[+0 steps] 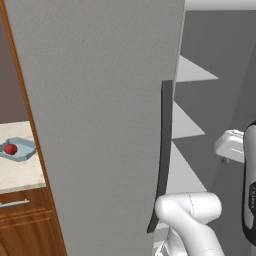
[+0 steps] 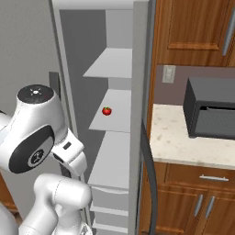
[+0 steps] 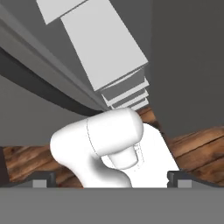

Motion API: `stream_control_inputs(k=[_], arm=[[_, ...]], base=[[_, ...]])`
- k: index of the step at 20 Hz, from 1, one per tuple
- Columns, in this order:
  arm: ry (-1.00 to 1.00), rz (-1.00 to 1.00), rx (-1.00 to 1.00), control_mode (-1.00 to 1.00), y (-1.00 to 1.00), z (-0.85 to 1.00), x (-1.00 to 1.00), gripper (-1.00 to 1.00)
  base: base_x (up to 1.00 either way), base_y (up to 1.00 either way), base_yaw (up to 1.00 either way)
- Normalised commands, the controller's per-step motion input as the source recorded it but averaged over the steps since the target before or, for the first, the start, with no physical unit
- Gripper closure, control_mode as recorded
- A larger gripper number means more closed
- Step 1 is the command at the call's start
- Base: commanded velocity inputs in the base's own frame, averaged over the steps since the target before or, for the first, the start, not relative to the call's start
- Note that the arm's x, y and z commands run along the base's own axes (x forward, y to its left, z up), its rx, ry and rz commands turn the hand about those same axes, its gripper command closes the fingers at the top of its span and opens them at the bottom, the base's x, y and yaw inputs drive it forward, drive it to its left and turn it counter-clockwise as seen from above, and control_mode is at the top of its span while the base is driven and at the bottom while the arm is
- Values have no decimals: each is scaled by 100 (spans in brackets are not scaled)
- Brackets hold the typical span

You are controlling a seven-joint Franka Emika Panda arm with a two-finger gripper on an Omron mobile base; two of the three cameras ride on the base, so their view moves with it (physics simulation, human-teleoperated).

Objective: Take the tomato and bell pepper out of the freezer and place them in the tupperware container on the counter. Then put the tupperware containing the vegetables back in the freezer.

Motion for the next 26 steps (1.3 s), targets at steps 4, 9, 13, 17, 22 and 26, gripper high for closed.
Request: stream_control_inputs(k=[4,9,13,17,22,26], arm=[[-12,-6,-15,-100,-11,0,37,-100],[-18,0,-4,-100,-25,0,61,-100],[-17,1,0,-100,-18,0,66,-100],[-12,4,7,-100,-5,0,68,-100],[-6,5,6,-100,0,0,82,-100],[-1,7,5,-100,0,0,84,-100]], base=[[0,0,0],[0,0,0],[0,0,0],[0,0,0],[0,0,0],[0,0,0]])
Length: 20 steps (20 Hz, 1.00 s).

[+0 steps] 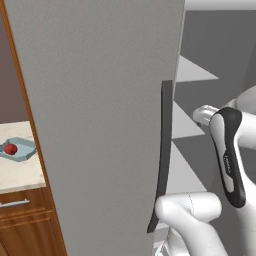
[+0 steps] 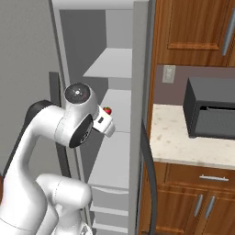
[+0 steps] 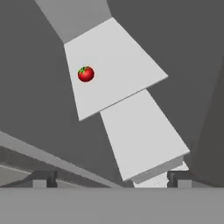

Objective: Take the tomato and bell pepper out of the freezer and place them in the tupperware container on the counter. Then put the tupperware containing the vegetables back in the freezer.

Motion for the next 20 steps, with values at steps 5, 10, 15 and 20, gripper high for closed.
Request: stream_control_inputs(k=[5,10,15,20], arm=[[0,12,3,-100,0,-7,58,-100],[-1,13,1,-100,0,-22,30,-100],[-6,12,0,-100,0,-25,31,-100],[-12,8,0,-100,5,-16,44,-100]], base=[[0,0,0],[0,0,0],[0,0,0],[0,0,0]])
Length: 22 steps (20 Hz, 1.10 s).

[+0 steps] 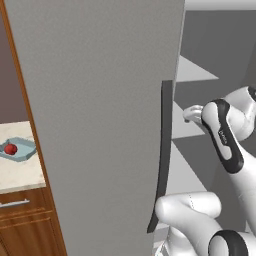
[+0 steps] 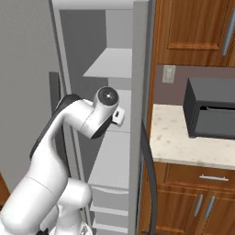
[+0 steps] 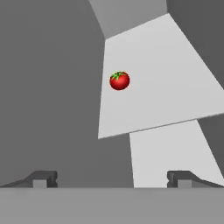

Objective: Take the tomato and bell pepper out of the freezer and place them in the tupperware container on the counter. Then put the tupperware containing the vegetables back in the freezer.

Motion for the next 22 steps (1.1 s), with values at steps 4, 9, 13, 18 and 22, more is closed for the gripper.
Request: stream_control_inputs(k=[4,9,13,18,22], arm=[[-10,5,0,-100,0,-9,56,-100],[-3,4,2,-100,0,-4,57,-100],[0,5,7,-100,0,-2,57,-100],[0,8,9,-100,0,-11,41,-100],[0,10,9,-100,0,-19,21,-100]], base=[[0,0,0],[0,0,0],[0,0,0],[0,0,0],[0,0,0]])
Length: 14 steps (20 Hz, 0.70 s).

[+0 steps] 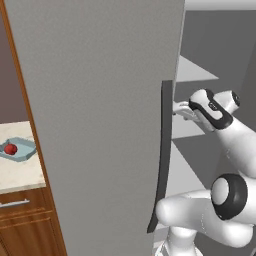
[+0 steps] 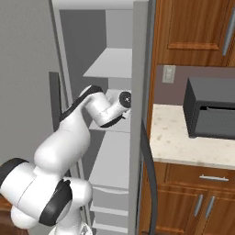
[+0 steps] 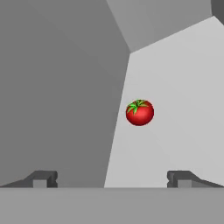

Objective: Take the tomato and bell pepper out of the freezer and place them in the tupperware container on the counter. Then put the tupperware containing the vegetables back in the freezer.

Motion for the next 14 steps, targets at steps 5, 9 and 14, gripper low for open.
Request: stream_control_inputs(k=[5,9,14], arm=[[0,8,4,-100,1,-21,17,-100],[0,6,0,-100,11,-19,24,-100],[0,4,0,-100,16,-16,28,-100]], base=[[0,0,0],[0,0,0],[0,0,0]])
